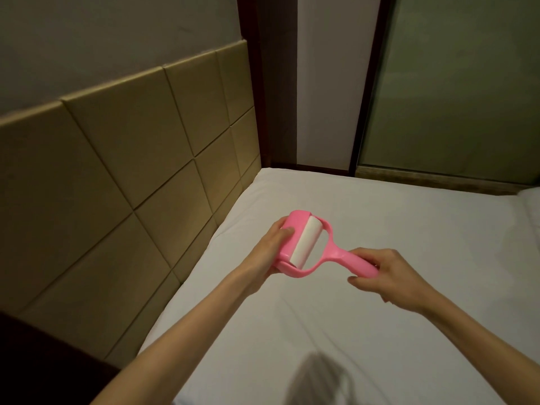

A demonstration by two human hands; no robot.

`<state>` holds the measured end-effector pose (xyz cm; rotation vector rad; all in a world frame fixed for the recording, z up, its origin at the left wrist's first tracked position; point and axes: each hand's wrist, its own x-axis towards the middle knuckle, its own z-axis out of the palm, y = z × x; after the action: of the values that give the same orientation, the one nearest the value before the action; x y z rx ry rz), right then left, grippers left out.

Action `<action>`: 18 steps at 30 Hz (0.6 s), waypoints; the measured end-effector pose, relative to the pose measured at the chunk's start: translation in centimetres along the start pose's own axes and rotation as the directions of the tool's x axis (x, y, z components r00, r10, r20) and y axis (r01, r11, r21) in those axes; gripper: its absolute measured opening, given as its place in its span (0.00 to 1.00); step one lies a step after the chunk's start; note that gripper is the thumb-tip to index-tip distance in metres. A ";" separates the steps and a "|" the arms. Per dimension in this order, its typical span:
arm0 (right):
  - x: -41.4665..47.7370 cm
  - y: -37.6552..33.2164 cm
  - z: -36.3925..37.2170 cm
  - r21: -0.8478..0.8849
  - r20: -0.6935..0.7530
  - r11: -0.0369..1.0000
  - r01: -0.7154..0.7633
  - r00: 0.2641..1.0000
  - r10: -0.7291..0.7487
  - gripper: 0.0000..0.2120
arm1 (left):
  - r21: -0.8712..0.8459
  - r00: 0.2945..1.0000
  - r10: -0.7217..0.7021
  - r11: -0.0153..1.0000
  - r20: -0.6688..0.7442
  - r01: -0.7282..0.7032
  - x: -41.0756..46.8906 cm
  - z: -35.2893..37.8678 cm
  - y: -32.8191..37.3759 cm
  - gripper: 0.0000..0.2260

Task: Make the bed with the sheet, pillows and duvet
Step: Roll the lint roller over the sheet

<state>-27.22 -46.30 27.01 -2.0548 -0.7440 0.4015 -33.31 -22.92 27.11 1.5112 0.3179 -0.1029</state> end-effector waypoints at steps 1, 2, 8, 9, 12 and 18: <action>0.0 -0.1 0.0 -0.005 0.009 1.000 0.007 1.000 -0.007 0.14 | 0.004 1.000 0.009 1.000 0.010 -0.009 -0.3 -0.1 0.1 0.18; 0.0 -0.3 -0.1 -0.009 0.017 1.000 0.014 1.000 -0.014 0.14 | 0.003 1.000 0.014 1.000 0.020 -0.014 -0.5 -0.2 0.3 0.18; 0.1 -1.8 -0.7 -0.034 0.098 0.998 0.050 0.994 -0.047 0.13 | -0.022 0.997 0.016 1.000 0.077 -0.014 -2.1 -0.8 0.8 0.13; 0.1 -2.0 -0.7 -0.029 0.108 0.998 0.054 0.993 -0.050 0.14 | -0.025 0.997 0.016 1.000 0.082 -0.014 -2.4 -0.9 0.8 0.12; 0.0 -2.1 -0.3 -0.016 0.140 0.998 0.066 0.988 -0.063 0.14 | -0.036 0.996 0.015 0.999 0.088 -0.012 -3.2 -1.2 0.7 0.12; -0.2 -1.9 2.0 -0.031 0.189 0.998 0.058 0.981 -0.051 0.13 | 0.039 0.998 0.054 0.998 0.036 -0.055 -4.8 -1.8 0.0 0.12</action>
<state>-29.11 -44.31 27.52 -2.0446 -0.9247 0.5601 -38.15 -21.76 28.35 1.5548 0.2478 -0.0925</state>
